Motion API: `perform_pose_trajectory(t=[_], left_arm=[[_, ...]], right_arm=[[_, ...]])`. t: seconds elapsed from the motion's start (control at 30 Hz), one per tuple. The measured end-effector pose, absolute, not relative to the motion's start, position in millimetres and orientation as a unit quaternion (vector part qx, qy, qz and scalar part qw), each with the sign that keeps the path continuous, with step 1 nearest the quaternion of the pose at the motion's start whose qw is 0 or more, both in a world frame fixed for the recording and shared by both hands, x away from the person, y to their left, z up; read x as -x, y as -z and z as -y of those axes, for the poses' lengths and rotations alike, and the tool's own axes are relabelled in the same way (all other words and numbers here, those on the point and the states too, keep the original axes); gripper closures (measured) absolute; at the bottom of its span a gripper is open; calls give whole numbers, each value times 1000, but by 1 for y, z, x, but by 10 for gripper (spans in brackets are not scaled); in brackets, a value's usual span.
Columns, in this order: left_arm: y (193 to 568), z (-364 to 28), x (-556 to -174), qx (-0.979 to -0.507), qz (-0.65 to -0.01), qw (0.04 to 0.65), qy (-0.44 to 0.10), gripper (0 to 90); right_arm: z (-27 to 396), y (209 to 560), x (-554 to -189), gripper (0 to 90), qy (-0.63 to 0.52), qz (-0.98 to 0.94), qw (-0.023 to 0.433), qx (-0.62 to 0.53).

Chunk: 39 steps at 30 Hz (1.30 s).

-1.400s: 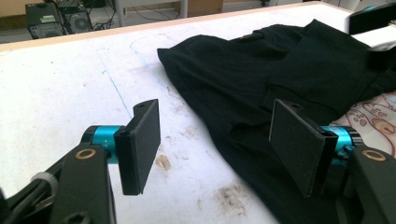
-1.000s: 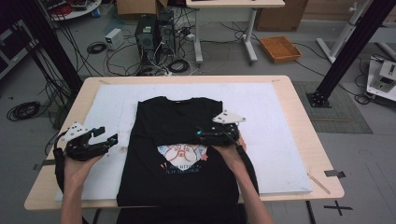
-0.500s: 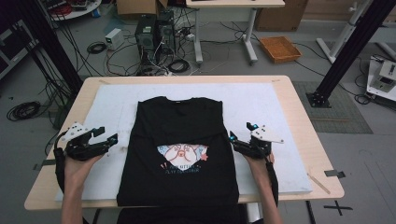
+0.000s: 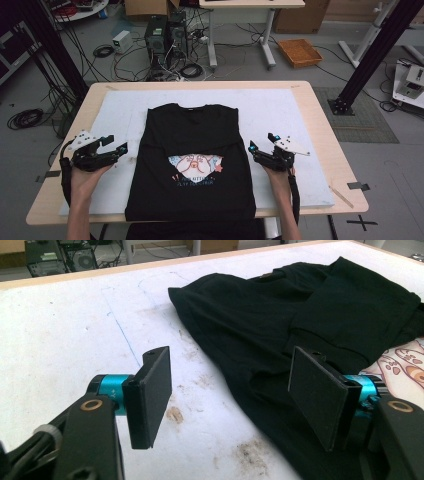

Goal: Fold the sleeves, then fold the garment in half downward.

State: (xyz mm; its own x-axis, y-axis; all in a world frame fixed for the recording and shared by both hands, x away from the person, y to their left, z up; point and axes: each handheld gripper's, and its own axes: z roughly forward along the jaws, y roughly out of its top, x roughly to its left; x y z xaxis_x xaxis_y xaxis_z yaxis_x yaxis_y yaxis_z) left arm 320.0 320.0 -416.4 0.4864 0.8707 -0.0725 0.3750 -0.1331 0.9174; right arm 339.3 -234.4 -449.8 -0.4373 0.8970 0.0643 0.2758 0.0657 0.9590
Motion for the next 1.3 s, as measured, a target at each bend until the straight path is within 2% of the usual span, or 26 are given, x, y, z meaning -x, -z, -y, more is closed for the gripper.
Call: perform_pose_trajectory(t=[0.47, 0.53, 0.9, 1.07, 1.2, 1.3], left_arm=[[416, -319, -322, -711, -436, 491, -251, 338], [416, -317, -322, -714, -433, 489, -251, 373], [402, -309, -320, -721, -439, 479, -242, 361], [399, -301, -338, -731, -429, 479, -229, 359], [392, -294, -362, -758, -414, 460, -204, 411], [385, -292, -385, -762, -424, 453, -187, 413]], right_arm=[[232, 450, -340, 204, -511, -669, 306, -445], [231, 450, -340, 204, -509, -670, 308, -445], [233, 450, -341, 204, -511, -657, 303, -464], [233, 450, -341, 204, -509, -658, 306, -463], [232, 450, -340, 204, -505, -659, 309, -463], [231, 449, -340, 204, -503, -661, 312, -461]])
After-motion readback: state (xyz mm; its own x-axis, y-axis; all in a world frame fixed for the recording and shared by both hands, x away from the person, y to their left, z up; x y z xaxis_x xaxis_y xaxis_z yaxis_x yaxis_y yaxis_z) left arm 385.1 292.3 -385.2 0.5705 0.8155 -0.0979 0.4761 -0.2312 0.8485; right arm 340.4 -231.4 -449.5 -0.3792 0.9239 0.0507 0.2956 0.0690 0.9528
